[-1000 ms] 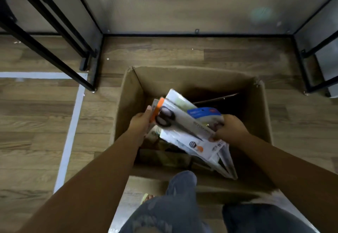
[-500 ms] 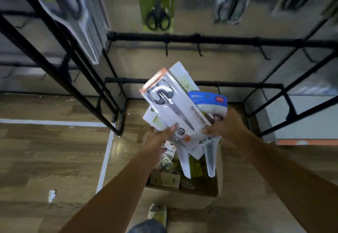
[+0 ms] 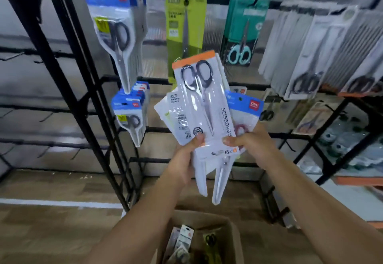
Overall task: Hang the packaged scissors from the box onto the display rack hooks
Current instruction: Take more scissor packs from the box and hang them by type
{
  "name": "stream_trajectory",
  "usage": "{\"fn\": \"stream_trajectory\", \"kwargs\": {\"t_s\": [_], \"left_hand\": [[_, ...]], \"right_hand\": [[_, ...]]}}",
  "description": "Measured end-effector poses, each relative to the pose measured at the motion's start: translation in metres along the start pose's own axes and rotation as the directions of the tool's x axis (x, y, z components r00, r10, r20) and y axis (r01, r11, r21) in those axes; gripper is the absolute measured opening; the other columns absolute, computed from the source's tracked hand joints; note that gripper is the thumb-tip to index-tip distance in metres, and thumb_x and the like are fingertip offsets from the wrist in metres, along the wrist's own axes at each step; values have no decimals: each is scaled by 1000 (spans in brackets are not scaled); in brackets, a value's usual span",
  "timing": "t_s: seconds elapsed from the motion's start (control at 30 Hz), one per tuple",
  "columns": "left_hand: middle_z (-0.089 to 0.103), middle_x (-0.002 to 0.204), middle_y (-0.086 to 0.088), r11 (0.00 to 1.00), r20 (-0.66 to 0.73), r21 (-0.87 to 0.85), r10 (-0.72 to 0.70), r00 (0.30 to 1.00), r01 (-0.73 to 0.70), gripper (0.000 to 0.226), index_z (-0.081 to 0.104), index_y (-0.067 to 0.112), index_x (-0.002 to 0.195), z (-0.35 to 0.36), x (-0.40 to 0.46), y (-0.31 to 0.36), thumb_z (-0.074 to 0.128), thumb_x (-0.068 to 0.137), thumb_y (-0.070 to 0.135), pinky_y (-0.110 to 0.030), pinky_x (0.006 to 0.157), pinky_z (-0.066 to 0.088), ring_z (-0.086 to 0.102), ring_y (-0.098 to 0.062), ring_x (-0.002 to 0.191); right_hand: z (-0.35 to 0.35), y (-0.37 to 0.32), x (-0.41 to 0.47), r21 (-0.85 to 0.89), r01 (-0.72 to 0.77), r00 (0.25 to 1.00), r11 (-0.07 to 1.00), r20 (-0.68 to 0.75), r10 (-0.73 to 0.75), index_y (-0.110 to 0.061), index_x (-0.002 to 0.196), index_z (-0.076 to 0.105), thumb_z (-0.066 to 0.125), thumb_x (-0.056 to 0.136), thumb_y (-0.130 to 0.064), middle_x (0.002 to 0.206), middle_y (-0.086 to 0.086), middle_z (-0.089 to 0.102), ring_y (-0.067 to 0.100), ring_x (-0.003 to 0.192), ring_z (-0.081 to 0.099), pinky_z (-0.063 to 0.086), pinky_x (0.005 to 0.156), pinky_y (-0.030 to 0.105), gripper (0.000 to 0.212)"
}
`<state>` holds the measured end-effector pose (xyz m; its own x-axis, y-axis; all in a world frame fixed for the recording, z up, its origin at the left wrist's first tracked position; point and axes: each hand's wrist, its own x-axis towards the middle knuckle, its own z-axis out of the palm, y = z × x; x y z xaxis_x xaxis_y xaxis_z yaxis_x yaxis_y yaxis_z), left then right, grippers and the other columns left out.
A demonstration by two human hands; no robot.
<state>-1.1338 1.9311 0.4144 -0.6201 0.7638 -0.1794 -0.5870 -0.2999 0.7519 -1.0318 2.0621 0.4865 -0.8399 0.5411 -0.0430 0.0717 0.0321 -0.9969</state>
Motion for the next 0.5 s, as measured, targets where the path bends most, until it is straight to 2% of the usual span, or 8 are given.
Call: {"fn": "stream_trajectory", "kwargs": {"t_s": [0.07,0.2,0.3,0.37,0.43,0.5], "left_hand": [[68,114,-15,999,21,-51,11,1000,-10,58,57,7,125,3,0,13,69,71,26,-36,69,57,68,-29,100],[72,102,-14,988,82,-148,44,996,-32,47,60,7,117,5,-3,26,66,75,26,-33,64,58,71,-26,88],[72,103,-13,990,64,-141,-6,998,15,49,63,4,115,8,-3,25,66,74,32,-32,68,58,71,-25,91],[73,99,-10,992,98,-116,-34,995,45,37,72,7,104,7,0,22,67,75,28,-32,74,57,70,-23,90],[74,94,-6,995,103,-66,-72,992,79,25,76,14,93,7,-3,23,70,70,24,-32,75,56,71,-21,85],[74,93,-3,998,91,-28,-53,994,56,38,70,13,104,8,-5,23,72,67,24,-34,76,53,70,-20,84]], "right_hand": [[7,-7,1,41,24,1000,999,-1,-24,-3,102,61,66,67,22,69,-12,71,3,62,67,48,44,17,44],[26,-10,0,102,63,997,993,-57,-57,-9,93,61,65,68,21,72,-7,72,10,66,69,51,47,22,39],[45,-9,1,192,170,968,967,-217,-127,-4,105,59,62,65,25,91,9,70,22,81,68,55,66,35,50],[56,-10,3,218,244,940,945,-291,-175,-2,109,57,62,64,27,98,16,67,27,87,67,55,76,42,54],[63,-11,4,253,303,910,919,-364,-200,0,112,52,63,65,26,103,18,66,30,92,66,54,80,46,55],[66,-11,3,278,352,880,894,-425,-214,-1,115,46,65,68,23,107,19,63,33,98,64,54,82,48,56]]}}
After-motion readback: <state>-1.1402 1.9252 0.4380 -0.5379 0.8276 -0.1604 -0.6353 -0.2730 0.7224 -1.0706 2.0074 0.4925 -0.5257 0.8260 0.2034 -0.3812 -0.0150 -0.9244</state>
